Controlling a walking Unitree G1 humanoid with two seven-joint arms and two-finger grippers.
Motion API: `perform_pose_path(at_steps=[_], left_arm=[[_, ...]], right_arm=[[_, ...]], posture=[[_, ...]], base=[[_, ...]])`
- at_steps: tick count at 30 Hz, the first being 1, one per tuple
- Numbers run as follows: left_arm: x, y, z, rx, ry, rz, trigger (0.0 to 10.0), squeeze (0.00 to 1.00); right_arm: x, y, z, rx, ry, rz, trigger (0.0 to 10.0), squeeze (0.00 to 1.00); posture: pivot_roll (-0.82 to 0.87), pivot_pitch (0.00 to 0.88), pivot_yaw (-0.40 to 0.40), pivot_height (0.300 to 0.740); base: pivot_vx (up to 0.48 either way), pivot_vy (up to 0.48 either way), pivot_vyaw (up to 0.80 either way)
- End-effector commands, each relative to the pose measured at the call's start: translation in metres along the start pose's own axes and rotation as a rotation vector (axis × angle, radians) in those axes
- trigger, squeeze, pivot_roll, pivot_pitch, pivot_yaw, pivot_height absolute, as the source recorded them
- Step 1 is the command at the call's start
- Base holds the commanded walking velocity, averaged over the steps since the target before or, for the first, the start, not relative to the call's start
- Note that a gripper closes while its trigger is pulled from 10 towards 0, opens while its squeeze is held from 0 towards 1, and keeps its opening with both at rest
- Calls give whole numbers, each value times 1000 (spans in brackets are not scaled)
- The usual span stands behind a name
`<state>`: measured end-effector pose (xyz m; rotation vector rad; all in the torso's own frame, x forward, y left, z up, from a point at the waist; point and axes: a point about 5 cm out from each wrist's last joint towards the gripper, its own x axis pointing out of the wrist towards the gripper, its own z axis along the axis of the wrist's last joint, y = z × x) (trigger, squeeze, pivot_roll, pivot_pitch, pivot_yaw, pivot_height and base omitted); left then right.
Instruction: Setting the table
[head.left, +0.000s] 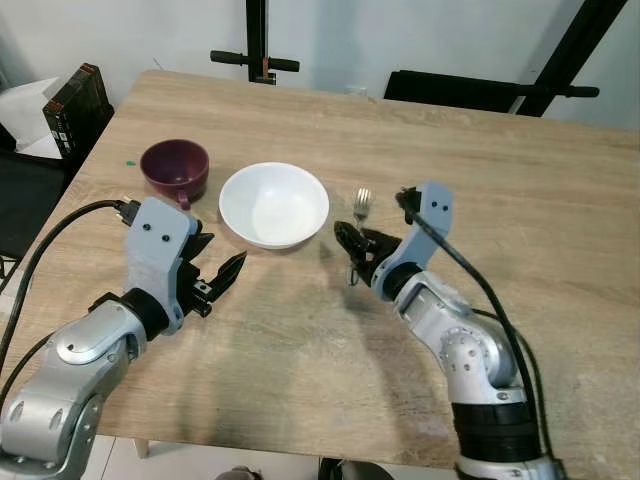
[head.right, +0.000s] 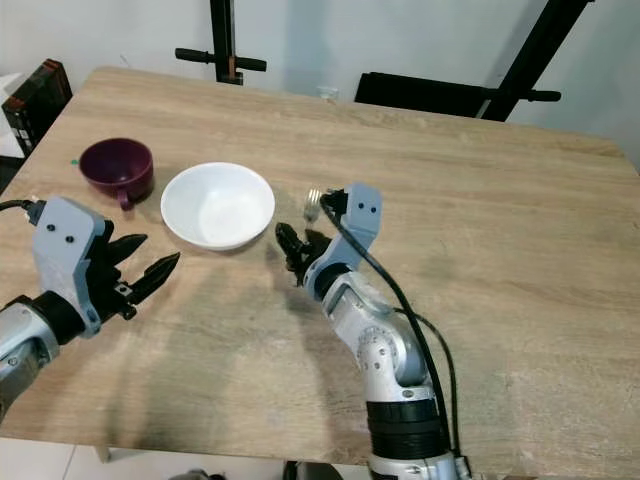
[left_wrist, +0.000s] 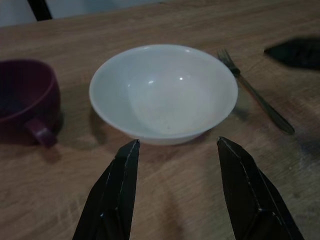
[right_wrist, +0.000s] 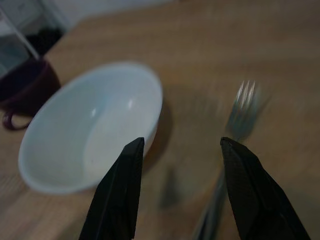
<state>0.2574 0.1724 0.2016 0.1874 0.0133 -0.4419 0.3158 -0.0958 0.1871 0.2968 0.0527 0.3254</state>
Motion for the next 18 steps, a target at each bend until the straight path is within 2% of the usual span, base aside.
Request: perform_pose_path(at_steps=[1, 2, 4, 6, 10, 11, 12, 13, 14, 15, 18], left_arm=[[4, -3, -3, -5, 6, 1, 10000, 0], [4, -3, -3, -5, 6, 1, 10000, 0], [2, -4, -4, -9, 6, -4, 10000, 0], [-3, -7, -10, 5, 27, -31, 10000, 0], [-9, -13, -15, 14, 55, -68, 10000, 0], [-15, -19, -19, 7, 81, -127, 10000, 0], [-15, -19, -19, 7, 81, -127, 10000, 0], [-21, -25, -21, 6, 98, -189, 10000, 0], [-21, -25, -21, 6, 98, -189, 10000, 0], [-27, -29, -21, 1, 110, -246, 10000, 0], [-33, -26, -17, 11, 107, -279, 10000, 0]], right_arm=[[-4, -3, 13, -72, -113, -30, 10000, 0], [-4, -3, 13, -72, -113, -30, 10000, 0], [-8, -9, 20, -151, -187, -70, 10000, 0], [-14, -16, 19, -223, -212, -121, 10000, 0], [-17, -21, 15, -250, -218, -151, 10000, 0], [-20, -22, 14, -264, -232, -158, 10000, 0], [-20, -22, 14, -264, -232, -158, 10000, 0], [-22, -23, 11, -277, -238, -163, 10000, 0], [-22, -23, 11, -277, -238, -163, 10000, 0], [-23, -24, 9, -287, -244, -166, 10000, 0], [-25, -23, 5, -289, -244, -160, 10000, 0]], posture=[[1, 72, -18, 740], [1, 72, -18, 740], [-1, 66, -15, 740], [0, 63, -10, 740], [-1, 63, -9, 740], [-2, 62, -7, 740], [-2, 62, -7, 740], [-2, 63, -5, 740], [-2, 63, -5, 740], [-4, 62, -2, 740], [-4, 61, 0, 740]], base=[[0, 0, 0], [0, 0, 0], [0, 0, 0], [0, 0, 0], [0, 0, 0], [0, 0, 0], [0, 0, 0], [0, 0, 0], [0, 0, 0], [0, 0, 0], [0, 0, 0]])
